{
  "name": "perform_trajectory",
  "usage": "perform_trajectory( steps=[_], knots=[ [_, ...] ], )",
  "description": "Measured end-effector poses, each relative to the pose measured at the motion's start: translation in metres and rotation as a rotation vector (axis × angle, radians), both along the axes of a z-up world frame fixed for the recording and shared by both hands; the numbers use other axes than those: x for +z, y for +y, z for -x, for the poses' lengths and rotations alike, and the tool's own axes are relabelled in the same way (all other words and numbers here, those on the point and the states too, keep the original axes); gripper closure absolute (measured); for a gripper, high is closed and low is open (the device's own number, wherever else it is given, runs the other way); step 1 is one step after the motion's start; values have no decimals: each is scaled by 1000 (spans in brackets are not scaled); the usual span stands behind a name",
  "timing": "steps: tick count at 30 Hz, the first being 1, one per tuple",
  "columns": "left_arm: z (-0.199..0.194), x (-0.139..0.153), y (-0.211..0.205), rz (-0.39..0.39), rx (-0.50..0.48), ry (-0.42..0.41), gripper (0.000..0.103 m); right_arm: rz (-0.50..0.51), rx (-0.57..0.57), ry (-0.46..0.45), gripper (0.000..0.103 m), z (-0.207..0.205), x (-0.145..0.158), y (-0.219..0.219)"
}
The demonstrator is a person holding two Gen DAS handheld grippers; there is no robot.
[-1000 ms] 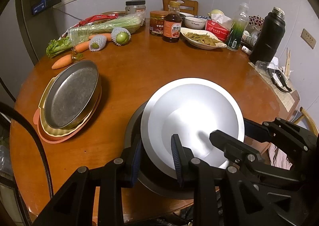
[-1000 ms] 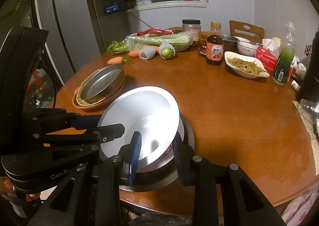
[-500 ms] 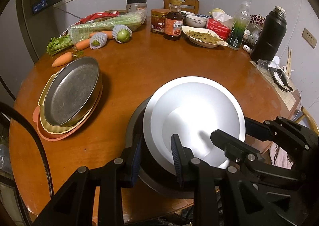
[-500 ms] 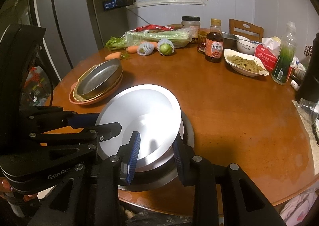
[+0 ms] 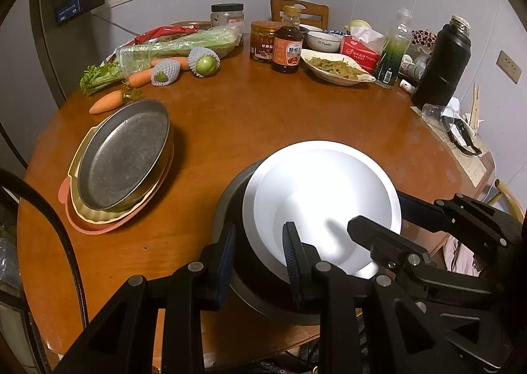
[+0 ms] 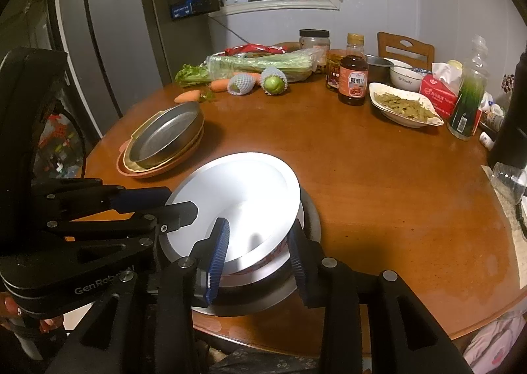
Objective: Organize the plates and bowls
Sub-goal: 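Lower the small white plate into the steel bowl and open the left gripper, then grasp the rim of the steel bowl with the left gripper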
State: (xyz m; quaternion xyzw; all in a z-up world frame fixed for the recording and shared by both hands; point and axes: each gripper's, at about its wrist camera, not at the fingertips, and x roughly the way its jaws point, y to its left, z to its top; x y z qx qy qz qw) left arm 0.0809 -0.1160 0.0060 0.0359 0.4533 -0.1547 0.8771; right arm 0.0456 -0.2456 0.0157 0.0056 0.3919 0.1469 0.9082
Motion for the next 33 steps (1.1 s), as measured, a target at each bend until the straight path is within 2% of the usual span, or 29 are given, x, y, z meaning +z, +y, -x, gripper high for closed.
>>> perform_trajectory(
  steps=[30,33],
  knots=[
    [10,17,11,8,22,-51,74,16,-44,-63,57,8,17,-9],
    [11,17,14,10,31,-49,70,9,-50,-63,53,9,18,-11]
  ],
)
